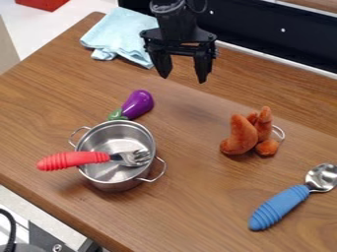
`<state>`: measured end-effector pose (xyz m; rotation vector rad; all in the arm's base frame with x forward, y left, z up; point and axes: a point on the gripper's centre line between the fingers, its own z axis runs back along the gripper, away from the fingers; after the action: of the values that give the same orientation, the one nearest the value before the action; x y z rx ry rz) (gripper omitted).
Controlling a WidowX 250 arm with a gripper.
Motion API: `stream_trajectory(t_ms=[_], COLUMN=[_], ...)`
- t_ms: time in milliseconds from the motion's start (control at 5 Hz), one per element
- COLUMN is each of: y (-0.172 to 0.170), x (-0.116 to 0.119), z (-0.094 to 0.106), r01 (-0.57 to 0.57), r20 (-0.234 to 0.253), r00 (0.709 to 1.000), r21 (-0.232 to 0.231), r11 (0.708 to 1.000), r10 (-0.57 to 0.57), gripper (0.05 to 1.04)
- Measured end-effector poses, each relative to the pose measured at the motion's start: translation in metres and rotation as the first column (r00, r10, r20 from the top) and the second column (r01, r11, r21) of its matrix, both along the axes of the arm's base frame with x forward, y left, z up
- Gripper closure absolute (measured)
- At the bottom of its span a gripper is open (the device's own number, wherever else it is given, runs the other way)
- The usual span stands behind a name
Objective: Put the purple object inside a pot
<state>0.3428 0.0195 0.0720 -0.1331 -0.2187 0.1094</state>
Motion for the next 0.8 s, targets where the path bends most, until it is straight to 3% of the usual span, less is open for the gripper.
stream_trajectory(t_ms=[200,400,600,800], y=[0.0,0.017,0.031,0.046], x=[-0.004,-0.004,-0.018,-0.031], z=[-0.012,-0.013,-0.022,-0.022], r01=[-0.011,-0.082,-0.042,0.006], r20=[-0.039,-0.031,-0.058,-0.103], r00=[0.999,0.996,0.998,0.995], r21=[-0.008,-0.021,-0.046,-0.04], r11=[1.0,0.996,0.998,0.999], r10=[0.01,0.081,0.04,-0.01], gripper=[0.084,0.084,0.084,0.084])
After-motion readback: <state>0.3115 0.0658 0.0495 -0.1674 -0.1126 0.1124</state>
